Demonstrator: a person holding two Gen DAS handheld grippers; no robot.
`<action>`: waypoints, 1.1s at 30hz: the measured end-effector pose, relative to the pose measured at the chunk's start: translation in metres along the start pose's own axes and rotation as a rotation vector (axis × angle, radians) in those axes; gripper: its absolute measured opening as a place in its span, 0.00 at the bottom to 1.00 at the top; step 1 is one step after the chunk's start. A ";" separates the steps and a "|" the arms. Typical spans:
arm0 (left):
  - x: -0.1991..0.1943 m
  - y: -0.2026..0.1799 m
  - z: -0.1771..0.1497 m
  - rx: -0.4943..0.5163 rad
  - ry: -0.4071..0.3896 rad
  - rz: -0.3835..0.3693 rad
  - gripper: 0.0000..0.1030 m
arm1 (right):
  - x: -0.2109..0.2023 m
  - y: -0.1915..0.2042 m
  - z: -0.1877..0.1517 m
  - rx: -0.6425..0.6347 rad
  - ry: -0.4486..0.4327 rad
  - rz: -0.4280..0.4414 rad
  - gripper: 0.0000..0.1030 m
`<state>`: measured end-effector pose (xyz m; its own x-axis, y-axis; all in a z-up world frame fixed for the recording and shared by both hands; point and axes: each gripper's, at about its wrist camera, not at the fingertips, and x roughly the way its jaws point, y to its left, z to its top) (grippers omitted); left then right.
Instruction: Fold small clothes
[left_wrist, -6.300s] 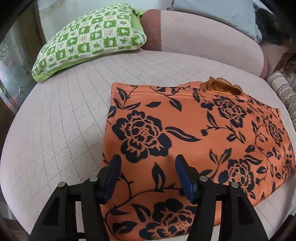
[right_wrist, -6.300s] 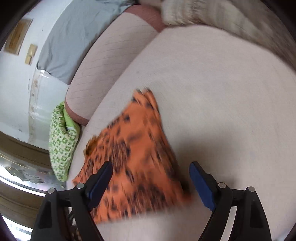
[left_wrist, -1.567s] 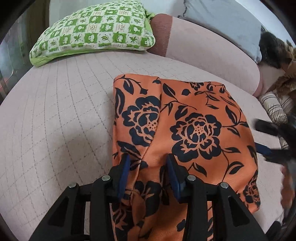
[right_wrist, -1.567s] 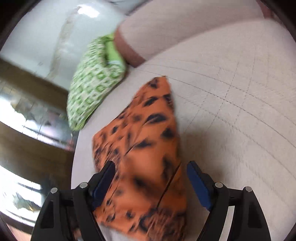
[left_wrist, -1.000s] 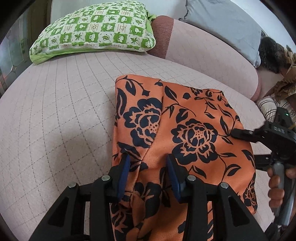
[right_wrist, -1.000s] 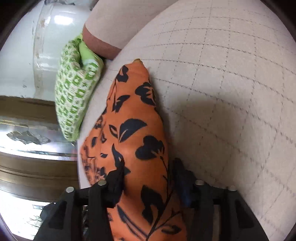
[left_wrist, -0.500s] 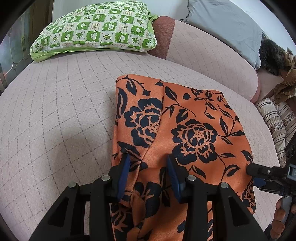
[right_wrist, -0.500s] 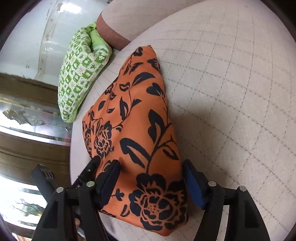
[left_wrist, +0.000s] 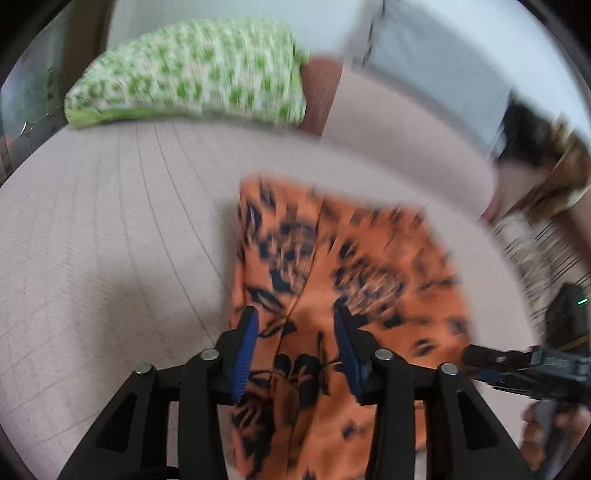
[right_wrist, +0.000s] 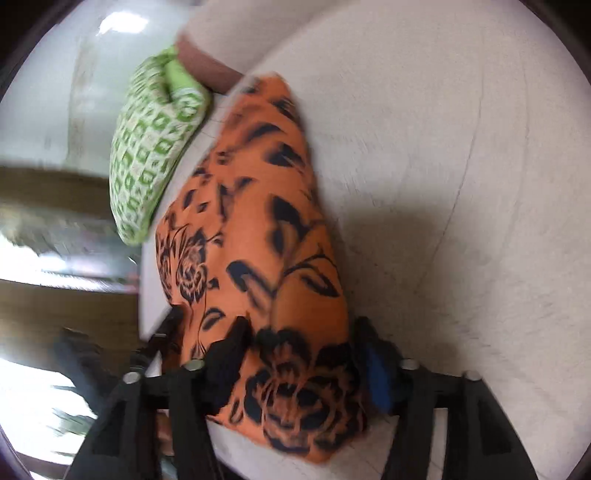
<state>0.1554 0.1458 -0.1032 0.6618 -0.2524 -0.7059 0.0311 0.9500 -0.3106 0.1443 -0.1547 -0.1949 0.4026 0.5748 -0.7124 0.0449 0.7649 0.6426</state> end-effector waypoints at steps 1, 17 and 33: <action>-0.014 0.007 0.001 -0.023 -0.031 -0.019 0.60 | -0.013 0.011 0.001 -0.054 -0.037 -0.018 0.62; 0.028 0.040 0.035 -0.080 0.067 -0.001 0.77 | 0.031 0.049 0.018 -0.248 0.010 0.029 0.75; 0.042 0.014 0.049 -0.012 0.046 0.040 0.41 | 0.007 0.052 0.005 -0.280 -0.063 0.100 0.75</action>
<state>0.2204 0.1573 -0.1054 0.6274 -0.2223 -0.7463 -0.0041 0.9574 -0.2886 0.1541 -0.1125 -0.1648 0.4489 0.6390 -0.6246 -0.2480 0.7606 0.6000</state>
